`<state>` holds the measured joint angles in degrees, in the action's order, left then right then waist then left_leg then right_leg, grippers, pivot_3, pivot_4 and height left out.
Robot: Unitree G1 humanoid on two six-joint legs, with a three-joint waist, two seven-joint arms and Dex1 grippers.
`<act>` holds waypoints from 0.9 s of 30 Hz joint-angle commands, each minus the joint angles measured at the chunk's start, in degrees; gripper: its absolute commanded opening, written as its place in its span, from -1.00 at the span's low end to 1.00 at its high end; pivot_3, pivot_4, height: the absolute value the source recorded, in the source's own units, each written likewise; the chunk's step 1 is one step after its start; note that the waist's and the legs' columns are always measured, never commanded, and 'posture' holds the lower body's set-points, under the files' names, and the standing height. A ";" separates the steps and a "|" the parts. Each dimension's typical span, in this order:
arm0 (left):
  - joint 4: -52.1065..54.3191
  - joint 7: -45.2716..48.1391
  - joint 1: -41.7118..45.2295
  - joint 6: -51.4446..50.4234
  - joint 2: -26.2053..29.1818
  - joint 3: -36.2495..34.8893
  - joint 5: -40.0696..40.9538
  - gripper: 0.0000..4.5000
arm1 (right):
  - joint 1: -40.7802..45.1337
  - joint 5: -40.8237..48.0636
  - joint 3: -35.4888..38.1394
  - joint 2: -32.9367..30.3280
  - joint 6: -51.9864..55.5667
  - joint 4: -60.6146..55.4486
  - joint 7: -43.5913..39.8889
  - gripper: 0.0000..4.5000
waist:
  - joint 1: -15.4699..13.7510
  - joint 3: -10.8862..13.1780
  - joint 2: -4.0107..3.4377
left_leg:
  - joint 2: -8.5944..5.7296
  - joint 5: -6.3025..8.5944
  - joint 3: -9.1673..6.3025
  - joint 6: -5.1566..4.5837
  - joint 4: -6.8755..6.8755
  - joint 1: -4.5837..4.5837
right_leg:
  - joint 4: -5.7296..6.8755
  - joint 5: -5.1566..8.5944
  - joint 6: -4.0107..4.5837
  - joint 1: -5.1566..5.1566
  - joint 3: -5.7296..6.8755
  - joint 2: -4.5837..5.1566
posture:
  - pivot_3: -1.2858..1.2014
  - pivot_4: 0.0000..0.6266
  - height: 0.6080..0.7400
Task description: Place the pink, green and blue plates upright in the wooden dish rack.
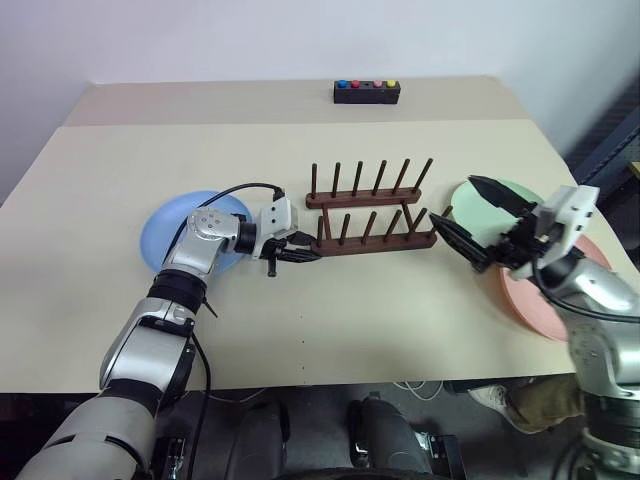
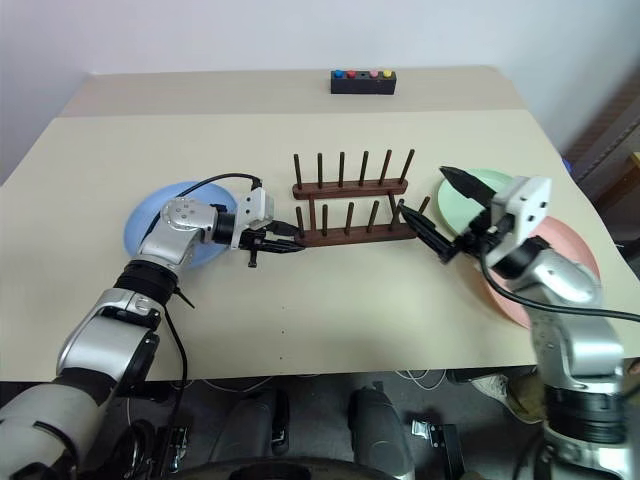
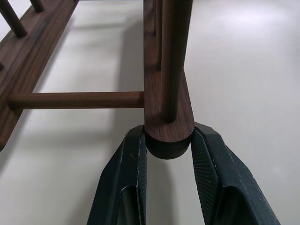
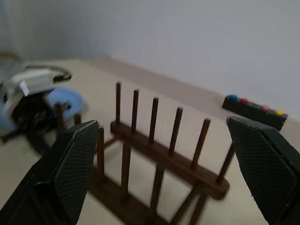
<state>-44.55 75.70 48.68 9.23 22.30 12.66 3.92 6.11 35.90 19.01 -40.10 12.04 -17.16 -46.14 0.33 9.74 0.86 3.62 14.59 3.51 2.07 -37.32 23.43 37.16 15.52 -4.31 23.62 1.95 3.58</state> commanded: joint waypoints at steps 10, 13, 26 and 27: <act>-0.39 3.14 1.42 2.94 -0.65 -1.82 1.44 -0.65 | -8.20 -2.04 4.87 -5.22 -3.89 0.57 -11.44 1.00 | 0.14 0.00 0.01 | 0.00 0.00 -0.01 0.00 -0.02 -0.03 | 0.02 0.00 0.00 -0.01 0.00 -0.02 | 0.03 -0.52 1.00; -0.35 3.06 1.30 2.64 -0.78 -1.75 1.42 -0.65 | -8.98 -3.05 5.55 -5.31 -5.59 1.19 -12.40 1.00 | 0.10 0.01 0.02 | 0.00 0.00 -0.01 0.00 -0.03 -0.02 | 0.01 0.00 0.00 -0.02 0.00 -0.01 | 0.03 -0.52 1.00; -0.61 3.11 1.01 1.34 -2.39 -1.97 1.90 -0.65 | -10.87 1.41 7.35 -5.86 -1.98 -0.85 -15.28 1.00 | 0.13 0.01 0.02 | 0.00 0.00 -0.01 0.00 -0.05 -0.03 | 0.02 0.00 0.00 -0.03 0.00 -0.01 | 0.03 -0.52 1.00; -0.66 2.90 0.93 1.31 -2.58 -1.88 1.73 -0.65 | -10.85 1.44 7.36 -5.94 -1.78 -0.83 -15.21 1.00 | 0.14 0.01 0.02 | 0.00 0.00 -0.01 0.00 -0.05 -0.03 | 0.02 0.00 0.00 -0.03 0.00 -0.01 | 0.03 -0.52 1.00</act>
<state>-46.11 78.69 48.67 10.03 19.96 12.50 4.12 -4.87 35.72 23.94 -45.60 10.01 -16.01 -61.35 0.47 9.75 0.88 3.62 14.59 3.50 2.07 -37.37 23.40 37.18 15.52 -4.31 23.59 1.94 3.57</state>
